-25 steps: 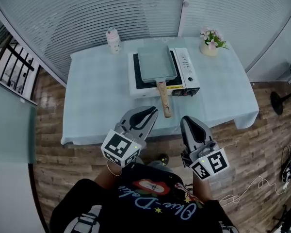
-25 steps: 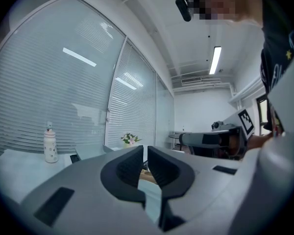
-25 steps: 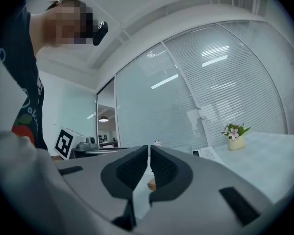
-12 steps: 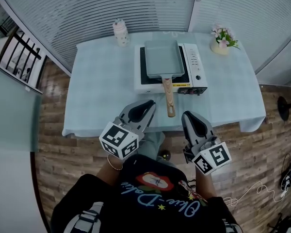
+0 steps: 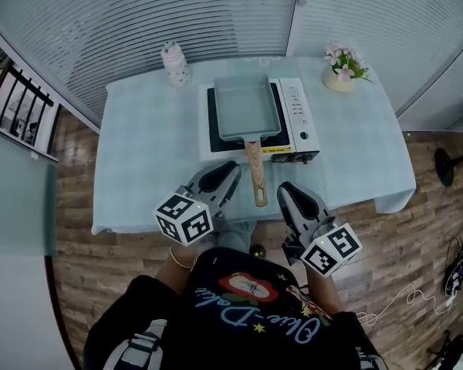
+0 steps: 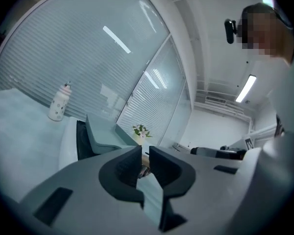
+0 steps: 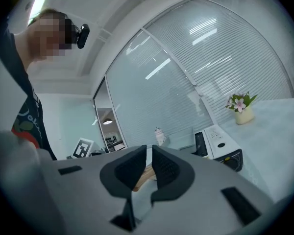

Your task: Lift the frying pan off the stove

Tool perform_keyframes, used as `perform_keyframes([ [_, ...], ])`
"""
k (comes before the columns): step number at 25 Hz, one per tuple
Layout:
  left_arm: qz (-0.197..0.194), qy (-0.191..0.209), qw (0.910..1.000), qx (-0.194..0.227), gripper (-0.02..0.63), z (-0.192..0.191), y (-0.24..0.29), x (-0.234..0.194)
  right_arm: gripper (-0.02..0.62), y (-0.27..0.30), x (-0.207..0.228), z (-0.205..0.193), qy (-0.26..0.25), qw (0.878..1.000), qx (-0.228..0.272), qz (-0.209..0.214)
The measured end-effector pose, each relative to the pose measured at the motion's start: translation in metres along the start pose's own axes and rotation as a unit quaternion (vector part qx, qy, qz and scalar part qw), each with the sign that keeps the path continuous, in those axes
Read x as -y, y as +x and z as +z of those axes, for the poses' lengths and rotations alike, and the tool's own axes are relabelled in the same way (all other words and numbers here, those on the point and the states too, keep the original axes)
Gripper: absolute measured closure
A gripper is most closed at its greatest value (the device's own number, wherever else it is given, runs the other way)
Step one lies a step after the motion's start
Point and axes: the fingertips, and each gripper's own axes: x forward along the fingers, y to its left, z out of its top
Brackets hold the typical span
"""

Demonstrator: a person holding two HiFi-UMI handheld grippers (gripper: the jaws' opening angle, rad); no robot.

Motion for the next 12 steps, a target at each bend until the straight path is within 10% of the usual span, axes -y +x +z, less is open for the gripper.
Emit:
perform_keyframes([
  [12,-0.087,-0.256,0.9627,0.000,0.376,-0.015,0.029,-0.014,0.488,0.029,0.017,-0.024,0.113,0.992,-0.040,0.026],
])
